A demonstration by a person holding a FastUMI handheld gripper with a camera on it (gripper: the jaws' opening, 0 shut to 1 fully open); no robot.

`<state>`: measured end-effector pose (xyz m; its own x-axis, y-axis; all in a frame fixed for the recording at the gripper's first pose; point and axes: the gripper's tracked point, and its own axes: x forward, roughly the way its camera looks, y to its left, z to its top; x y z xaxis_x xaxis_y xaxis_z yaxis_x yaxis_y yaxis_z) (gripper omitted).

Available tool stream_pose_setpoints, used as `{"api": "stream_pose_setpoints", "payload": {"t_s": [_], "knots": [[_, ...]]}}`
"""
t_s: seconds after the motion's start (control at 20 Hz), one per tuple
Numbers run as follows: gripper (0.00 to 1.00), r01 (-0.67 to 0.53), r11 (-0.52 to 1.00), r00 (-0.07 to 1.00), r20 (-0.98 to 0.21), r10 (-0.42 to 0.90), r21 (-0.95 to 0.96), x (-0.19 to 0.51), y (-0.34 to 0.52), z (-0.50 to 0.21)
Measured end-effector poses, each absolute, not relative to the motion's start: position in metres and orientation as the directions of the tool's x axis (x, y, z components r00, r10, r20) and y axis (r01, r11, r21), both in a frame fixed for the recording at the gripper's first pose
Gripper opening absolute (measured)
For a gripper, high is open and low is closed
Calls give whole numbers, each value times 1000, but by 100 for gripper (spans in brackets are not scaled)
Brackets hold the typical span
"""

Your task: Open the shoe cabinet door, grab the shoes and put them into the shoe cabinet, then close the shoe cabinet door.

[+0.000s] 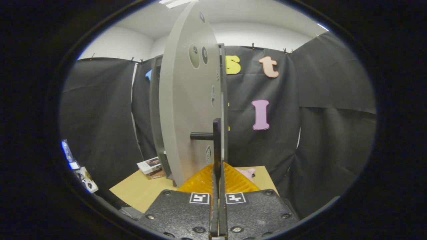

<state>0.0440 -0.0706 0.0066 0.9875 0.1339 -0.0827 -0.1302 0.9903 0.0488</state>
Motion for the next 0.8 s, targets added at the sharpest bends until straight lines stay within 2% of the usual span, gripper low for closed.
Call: {"api": "stream_pose_setpoints", "payload": {"t_s": [0.25,0.45,0.65,0.7,0.75,0.8], "knots": [[4,-210,975,973,-83,215,73,44,-77,7],[4,-215,976,974,-65,217,40,44,-79,7],[10,-181,983,981,-66,181,17,26,-89,7],[20,-165,986,984,-61,165,9,19,-92,8],[26,-148,989,987,-58,148,-1,11,-94,8],[42,-133,991,989,-61,132,-6,1,-94,8]]}}
